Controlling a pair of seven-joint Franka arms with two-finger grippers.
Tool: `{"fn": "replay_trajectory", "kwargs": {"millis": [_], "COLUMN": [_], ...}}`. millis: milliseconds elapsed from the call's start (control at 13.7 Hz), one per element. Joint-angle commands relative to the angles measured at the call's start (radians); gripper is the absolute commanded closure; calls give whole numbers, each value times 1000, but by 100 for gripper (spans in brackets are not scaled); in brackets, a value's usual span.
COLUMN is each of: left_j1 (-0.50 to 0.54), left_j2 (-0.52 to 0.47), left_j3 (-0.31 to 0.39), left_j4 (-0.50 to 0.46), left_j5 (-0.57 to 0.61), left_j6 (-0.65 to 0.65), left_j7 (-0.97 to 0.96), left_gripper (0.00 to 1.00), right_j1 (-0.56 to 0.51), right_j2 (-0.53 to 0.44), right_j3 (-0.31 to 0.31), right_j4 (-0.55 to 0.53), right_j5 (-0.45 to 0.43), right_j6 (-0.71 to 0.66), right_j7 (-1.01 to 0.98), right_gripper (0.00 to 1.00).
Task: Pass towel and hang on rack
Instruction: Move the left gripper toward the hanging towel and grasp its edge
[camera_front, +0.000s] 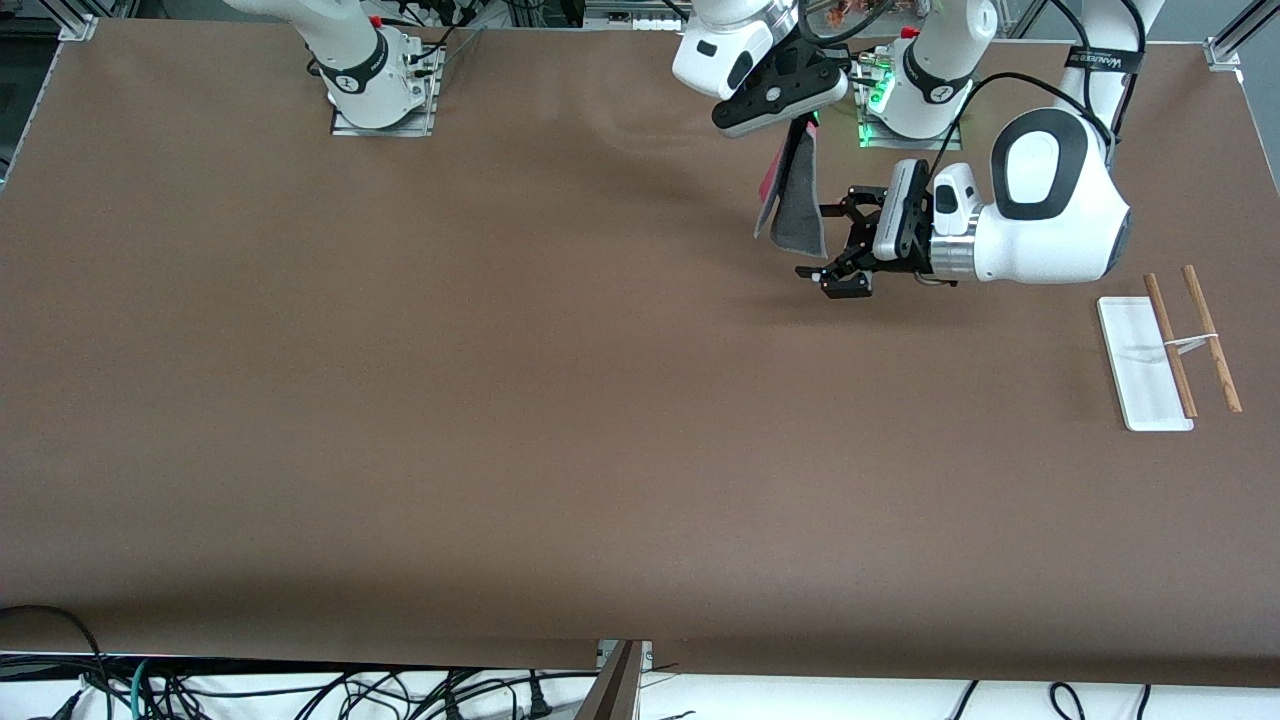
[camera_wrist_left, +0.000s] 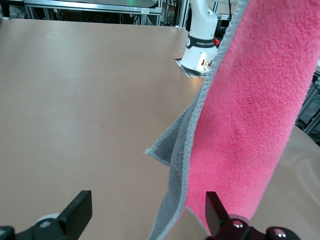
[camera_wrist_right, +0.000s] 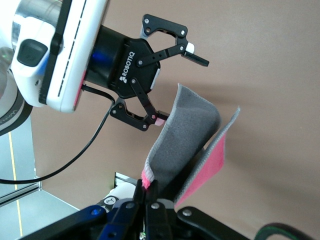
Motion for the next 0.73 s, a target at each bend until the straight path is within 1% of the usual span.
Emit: {"fn": "replay_trajectory", "kwargs": {"millis": [0, 73, 146, 655], "left_j1": [3, 3, 2, 2], "left_j2": [-10, -8, -1, 6], "left_j3": [-9, -9, -9, -12], "left_j4": [-23, -23, -23, -21], "left_j5": [-35, -35, -37, -35], "left_j6": [11, 11, 11, 7], "left_j7": [48, 46, 42, 42], "left_gripper": [74, 94, 100, 100], "right_j1": [-3, -3, -3, -4], "right_j2": [17, 17, 17, 17], "right_j3": [5, 5, 5, 5], "right_j4": [37, 37, 37, 37], "right_j5": [16, 16, 16, 16], "right_j6": [-4, -4, -4, -4], "right_j7": [10, 10, 10, 8], "right_gripper": [100, 100, 100, 100]}}
